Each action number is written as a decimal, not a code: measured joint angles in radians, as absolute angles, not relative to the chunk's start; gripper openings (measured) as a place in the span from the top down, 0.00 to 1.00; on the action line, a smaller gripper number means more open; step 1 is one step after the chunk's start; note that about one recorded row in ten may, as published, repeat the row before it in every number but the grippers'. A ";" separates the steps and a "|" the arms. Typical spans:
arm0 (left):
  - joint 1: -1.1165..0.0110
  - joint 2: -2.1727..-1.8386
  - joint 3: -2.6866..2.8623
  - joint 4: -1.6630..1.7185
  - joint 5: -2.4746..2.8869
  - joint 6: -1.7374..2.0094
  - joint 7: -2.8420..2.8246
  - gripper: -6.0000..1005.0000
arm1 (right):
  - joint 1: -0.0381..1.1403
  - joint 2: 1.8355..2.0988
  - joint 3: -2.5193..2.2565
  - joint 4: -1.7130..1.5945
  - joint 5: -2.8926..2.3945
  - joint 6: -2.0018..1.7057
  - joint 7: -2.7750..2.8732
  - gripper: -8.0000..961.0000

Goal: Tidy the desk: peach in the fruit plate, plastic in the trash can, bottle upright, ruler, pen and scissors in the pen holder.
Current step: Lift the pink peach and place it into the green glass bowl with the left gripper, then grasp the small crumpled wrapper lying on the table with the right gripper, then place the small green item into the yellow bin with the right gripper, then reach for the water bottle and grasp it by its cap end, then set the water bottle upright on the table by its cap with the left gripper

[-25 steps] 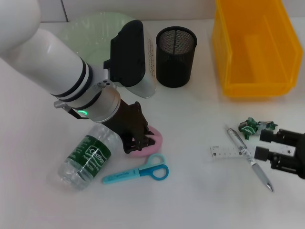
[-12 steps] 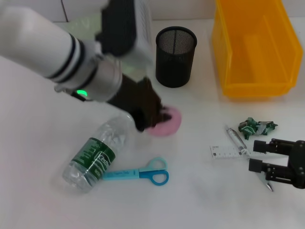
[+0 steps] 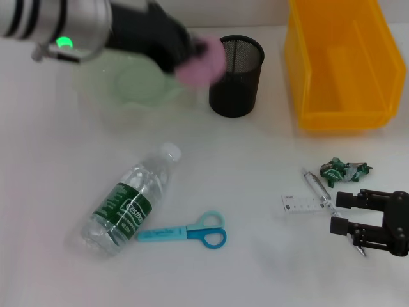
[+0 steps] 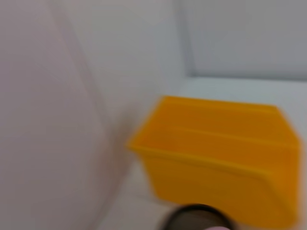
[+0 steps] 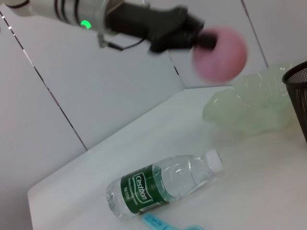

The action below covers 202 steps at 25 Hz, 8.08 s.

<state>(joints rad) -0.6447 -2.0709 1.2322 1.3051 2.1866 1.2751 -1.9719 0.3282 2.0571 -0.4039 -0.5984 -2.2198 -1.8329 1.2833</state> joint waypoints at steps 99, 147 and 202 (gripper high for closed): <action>-0.525 -2.068 1.118 0.952 1.956 1.629 -1.731 0.17 | 0.502 2.080 -0.884 -1.512 -2.306 -1.517 2.011 0.97; -0.828 -2.078 1.293 1.045 2.506 1.471 -2.721 0.17 | 0.315 2.060 -0.696 -0.657 -1.932 -1.743 1.247 0.12; -0.564 -2.068 1.329 1.213 2.184 1.307 -2.283 0.54 | 0.370 2.064 -0.686 -0.541 -1.932 -1.675 1.198 0.13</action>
<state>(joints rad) -0.5637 -2.0679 1.3291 1.2132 2.1835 1.3065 -2.2833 0.3705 2.0639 -0.6865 -0.5411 -1.9323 -1.6750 1.1978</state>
